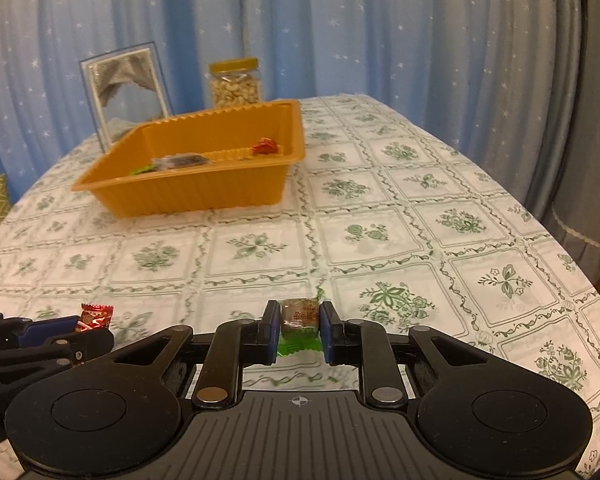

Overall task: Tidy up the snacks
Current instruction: 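Carry both snacks over the orange tray, lowering them inside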

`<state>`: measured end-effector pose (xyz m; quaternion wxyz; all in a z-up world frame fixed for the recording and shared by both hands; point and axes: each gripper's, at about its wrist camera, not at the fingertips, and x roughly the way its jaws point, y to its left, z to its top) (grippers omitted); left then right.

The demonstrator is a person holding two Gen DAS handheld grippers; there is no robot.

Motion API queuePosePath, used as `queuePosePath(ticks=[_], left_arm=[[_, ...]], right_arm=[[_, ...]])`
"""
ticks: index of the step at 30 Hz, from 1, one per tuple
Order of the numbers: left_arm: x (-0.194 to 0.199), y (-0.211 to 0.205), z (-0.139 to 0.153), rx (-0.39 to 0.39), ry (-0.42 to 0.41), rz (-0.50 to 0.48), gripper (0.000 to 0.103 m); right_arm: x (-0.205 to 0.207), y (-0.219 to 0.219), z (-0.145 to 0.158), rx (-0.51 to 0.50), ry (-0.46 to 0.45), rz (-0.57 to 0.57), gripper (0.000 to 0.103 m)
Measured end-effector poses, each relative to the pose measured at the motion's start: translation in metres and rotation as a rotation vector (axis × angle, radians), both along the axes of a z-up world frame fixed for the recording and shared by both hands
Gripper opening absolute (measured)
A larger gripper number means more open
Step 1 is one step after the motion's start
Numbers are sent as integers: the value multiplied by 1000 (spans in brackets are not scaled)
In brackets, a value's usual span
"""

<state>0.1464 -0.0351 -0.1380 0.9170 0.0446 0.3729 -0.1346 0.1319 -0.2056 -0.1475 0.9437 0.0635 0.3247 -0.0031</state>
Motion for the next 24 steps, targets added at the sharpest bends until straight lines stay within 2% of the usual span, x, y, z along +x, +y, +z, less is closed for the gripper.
queuePosePath(ticks=[11, 24], left_arm=[[-20, 15, 24, -36, -17, 56, 20], [-27, 22, 42, -60, -43, 80, 20]], right_arm=[[-18, 9, 15, 5, -40, 61, 21], [-25, 12, 24, 3, -58, 78, 21]])
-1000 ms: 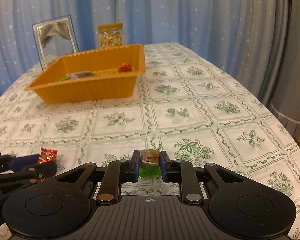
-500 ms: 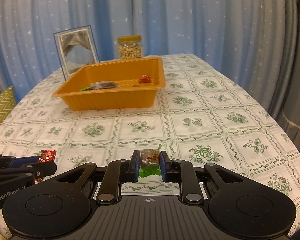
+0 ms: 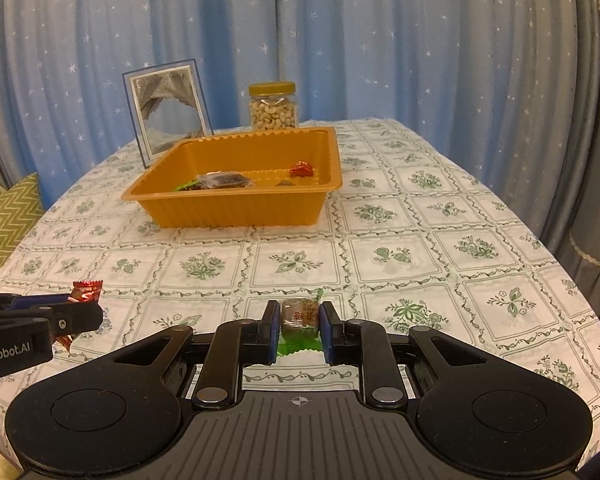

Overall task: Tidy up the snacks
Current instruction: 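Carry both snacks over the orange tray, lowering them inside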

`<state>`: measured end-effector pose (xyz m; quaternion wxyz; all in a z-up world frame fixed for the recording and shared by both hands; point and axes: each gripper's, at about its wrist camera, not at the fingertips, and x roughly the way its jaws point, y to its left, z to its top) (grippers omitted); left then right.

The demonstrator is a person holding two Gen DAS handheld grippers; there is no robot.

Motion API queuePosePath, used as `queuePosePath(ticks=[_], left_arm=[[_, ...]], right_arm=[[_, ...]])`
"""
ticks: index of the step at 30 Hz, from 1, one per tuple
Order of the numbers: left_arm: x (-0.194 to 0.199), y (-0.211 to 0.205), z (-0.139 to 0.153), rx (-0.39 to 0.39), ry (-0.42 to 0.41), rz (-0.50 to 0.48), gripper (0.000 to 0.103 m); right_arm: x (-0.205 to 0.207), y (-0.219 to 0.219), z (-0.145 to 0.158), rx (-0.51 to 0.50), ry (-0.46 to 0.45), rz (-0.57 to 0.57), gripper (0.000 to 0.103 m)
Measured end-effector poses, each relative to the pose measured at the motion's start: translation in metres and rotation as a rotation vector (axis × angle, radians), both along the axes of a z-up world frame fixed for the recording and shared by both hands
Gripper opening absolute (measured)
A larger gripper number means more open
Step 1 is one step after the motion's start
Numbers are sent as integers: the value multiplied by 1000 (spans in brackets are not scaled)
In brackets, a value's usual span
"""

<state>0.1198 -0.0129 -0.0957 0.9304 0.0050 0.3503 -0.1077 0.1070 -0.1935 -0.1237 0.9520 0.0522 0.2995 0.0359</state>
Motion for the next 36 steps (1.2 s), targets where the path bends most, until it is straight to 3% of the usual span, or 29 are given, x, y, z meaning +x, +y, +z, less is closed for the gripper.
queuePosePath(ticks=[17, 36], left_arm=[[13, 5, 8, -15, -14, 5, 20], [101, 2, 52, -16, -102, -49, 20]], right_arm=[[14, -3, 12, 32, -1, 17, 21], [102, -4, 52, 7, 7, 108, 21]])
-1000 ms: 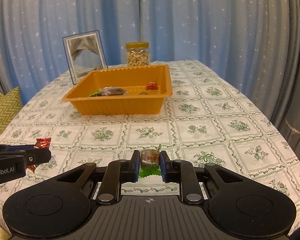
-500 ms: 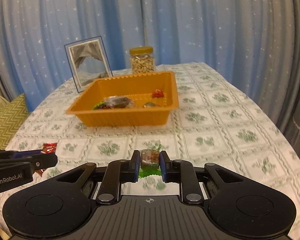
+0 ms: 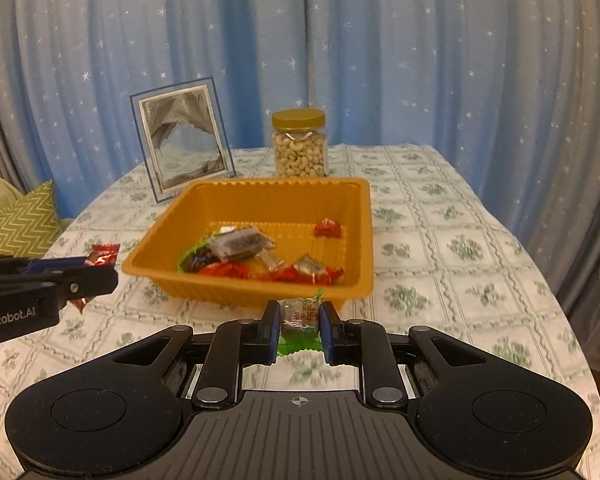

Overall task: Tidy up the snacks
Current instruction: 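Carry both snacks over the orange tray, lowering them inside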

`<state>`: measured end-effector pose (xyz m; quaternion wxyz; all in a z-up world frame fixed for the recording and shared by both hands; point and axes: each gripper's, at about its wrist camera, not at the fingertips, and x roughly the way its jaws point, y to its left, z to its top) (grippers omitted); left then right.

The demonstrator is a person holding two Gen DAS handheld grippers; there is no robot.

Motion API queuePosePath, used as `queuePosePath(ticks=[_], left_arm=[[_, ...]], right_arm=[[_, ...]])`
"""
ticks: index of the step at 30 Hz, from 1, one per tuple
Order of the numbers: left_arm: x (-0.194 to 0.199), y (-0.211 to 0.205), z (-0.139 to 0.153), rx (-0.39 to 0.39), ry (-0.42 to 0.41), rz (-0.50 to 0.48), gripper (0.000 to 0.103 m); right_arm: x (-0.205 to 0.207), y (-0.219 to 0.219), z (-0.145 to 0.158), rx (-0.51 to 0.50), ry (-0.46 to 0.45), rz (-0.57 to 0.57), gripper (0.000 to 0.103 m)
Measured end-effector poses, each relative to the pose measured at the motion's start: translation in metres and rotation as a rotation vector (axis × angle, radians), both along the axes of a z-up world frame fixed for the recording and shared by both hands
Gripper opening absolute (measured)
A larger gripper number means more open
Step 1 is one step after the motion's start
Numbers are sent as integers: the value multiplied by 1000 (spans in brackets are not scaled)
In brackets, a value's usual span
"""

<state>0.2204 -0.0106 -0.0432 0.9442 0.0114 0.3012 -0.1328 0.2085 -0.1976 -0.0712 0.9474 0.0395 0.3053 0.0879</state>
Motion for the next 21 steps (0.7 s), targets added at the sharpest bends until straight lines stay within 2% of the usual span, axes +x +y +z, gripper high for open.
queuePosePath(ticks=[10, 21], left_arm=[[42, 1, 1, -29, -30, 11, 20], [92, 2, -16, -61, -18, 40, 20]], right_arm=[[48, -4, 12, 22, -26, -5, 21], [104, -15, 13, 99, -32, -62, 21]])
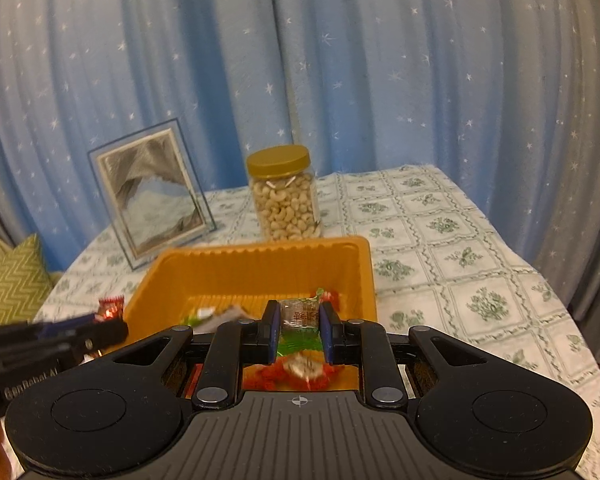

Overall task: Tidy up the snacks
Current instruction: 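Carry both snacks over the orange tray, lowering them inside, then open both grippers to drop the snacks into the orange tray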

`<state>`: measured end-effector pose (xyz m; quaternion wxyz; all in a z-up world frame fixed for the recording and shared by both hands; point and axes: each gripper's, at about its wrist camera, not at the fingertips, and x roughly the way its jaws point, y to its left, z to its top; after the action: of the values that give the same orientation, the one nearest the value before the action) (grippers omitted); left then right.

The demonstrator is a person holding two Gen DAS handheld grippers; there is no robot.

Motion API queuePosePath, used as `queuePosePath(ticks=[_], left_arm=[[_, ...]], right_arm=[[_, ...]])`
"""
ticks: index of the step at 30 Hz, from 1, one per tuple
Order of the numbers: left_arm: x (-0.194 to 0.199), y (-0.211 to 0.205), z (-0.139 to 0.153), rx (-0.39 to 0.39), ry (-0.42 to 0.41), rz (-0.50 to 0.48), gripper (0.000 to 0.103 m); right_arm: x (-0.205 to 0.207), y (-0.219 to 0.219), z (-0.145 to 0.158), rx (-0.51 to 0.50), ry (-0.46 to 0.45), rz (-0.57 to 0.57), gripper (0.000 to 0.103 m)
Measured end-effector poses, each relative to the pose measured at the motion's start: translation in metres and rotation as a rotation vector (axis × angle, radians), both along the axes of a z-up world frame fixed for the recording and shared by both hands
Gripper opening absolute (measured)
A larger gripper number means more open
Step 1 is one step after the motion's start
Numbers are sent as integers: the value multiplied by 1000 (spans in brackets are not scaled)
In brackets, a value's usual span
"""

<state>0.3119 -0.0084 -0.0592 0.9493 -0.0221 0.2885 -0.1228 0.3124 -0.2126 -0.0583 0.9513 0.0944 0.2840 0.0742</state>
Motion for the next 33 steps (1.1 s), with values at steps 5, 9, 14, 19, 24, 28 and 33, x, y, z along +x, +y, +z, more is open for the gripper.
queuePosePath(ticks=[5, 9, 14, 19, 24, 28, 33], left_arm=[[19, -1, -2, -10, 2, 5, 20], [35, 2, -6, -32, 21, 16, 20], [51, 2, -12, -24, 35, 24, 20], [63, 5, -17, -21, 49, 30, 20], [73, 8, -22, -20, 61, 31, 20], [80, 10, -25, -21, 66, 35, 20], [87, 11, -28, -18, 74, 36, 21]], right_arm=[[23, 0, -1, 28, 0, -15, 21], [38, 10, -5, 33, 13, 1, 21], [53, 20, -12, 23, 25, 20, 21], [62, 23, -19, 20, 41, 25, 21], [72, 23, -24, 13, 57, 25, 21], [79, 25, -29, 5, 73, 33, 21], [84, 25, -34, 4, 85, 29, 21]])
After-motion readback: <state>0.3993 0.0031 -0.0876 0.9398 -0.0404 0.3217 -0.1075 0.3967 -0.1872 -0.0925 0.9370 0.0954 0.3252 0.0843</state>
